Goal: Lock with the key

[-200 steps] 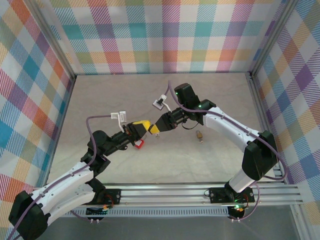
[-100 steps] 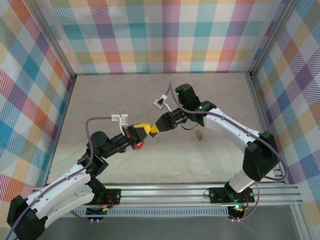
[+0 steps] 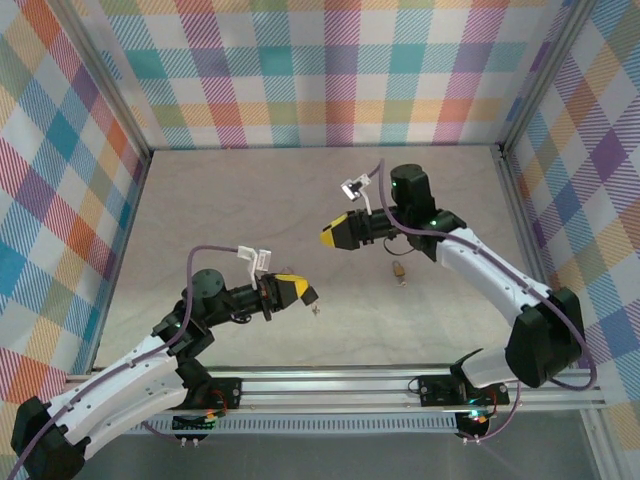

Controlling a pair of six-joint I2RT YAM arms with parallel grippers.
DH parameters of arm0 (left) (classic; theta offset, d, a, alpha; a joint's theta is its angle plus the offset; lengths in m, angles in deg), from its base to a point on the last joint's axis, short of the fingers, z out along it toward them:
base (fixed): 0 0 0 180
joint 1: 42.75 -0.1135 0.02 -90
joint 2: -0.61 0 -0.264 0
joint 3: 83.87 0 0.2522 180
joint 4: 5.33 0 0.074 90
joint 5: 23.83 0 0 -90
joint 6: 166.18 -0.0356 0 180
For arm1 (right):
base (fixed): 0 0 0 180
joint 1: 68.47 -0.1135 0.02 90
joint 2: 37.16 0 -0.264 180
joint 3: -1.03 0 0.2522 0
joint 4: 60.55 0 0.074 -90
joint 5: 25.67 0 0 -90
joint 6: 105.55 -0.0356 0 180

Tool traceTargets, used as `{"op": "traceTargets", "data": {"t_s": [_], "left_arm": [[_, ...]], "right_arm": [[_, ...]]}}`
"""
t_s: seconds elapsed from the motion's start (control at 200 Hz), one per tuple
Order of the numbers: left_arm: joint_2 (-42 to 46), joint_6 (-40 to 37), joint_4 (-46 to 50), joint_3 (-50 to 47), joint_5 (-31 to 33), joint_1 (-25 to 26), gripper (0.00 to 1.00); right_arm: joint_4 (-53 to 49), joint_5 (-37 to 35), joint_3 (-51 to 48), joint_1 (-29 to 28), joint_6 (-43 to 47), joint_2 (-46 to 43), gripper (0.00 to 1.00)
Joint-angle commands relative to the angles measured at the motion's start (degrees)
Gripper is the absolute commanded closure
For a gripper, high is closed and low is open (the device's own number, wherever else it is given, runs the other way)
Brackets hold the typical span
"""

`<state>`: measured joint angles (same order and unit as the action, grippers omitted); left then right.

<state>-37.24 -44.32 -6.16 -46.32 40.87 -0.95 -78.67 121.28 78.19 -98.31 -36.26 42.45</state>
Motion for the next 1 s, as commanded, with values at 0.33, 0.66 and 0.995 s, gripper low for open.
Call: {"op": "traceTargets", "data": {"t_s": [0.33, 0.66, 0.995], "left_arm": [[-8.5, 6.3, -13.2, -1.3, 9.9, -1.5, 1.0], [-14.8, 11.6, -21.3, -0.9, 13.6, -2.2, 1.0], [-22.7, 18.3, -34.4, -3.2, 14.4, -2.3, 1.0]], "right_arm": [[31.4, -6.1, -22.0, 0.5, -15.0, -6.2, 0.22], [49.7, -8.8, -32.9, -0.5, -21.1, -5.4, 0.32], [65.3, -13.6, -36.9, -3.7, -25.1, 0.7, 0.47]]}}
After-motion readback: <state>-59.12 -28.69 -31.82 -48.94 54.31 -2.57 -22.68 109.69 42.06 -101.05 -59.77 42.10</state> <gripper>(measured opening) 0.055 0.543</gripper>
